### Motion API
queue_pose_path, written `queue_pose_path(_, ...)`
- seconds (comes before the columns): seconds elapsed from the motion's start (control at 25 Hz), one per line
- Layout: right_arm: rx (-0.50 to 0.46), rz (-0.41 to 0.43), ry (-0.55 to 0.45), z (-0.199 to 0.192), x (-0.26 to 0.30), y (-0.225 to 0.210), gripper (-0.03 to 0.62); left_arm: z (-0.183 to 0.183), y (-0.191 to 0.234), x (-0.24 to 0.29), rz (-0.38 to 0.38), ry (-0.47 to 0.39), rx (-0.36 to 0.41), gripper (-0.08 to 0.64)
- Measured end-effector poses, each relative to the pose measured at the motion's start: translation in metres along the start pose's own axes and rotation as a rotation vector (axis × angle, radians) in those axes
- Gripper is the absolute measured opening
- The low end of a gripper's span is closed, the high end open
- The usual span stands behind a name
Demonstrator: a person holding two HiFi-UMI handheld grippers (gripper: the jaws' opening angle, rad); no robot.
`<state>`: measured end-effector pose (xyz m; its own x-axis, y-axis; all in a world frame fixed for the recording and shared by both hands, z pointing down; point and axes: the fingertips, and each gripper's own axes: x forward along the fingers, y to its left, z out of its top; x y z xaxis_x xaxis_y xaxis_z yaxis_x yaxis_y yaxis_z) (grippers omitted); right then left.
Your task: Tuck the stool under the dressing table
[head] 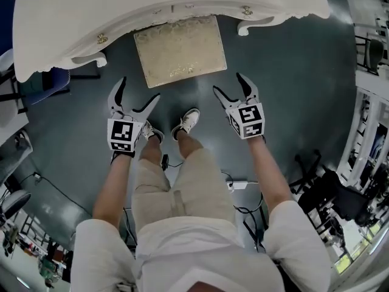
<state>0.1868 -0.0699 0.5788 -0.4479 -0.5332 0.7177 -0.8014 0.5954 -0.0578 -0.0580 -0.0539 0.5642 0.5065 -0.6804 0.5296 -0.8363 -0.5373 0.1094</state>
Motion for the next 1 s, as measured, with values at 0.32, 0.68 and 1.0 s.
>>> queue_pose_path(0.32, -0.090, 0.000, 0.133, -0.069, 0.072, -0.018, 0.336, -0.083, 0.014, 0.063, 0.040, 0.112, -0.053, 0.476)
queue_pose_path(0.68, -0.177, -0.050, 0.267, -0.120, 0.124, -0.050, 0.339, -0.154, 0.002, 0.103, 0.040, 0.232, -0.014, 0.476)
queue_pose_path(1.0, -0.209, -0.046, 0.311, -0.136, 0.139, -0.061, 0.339, -0.185, 0.002, 0.113, 0.095, 0.306, -0.065, 0.475)
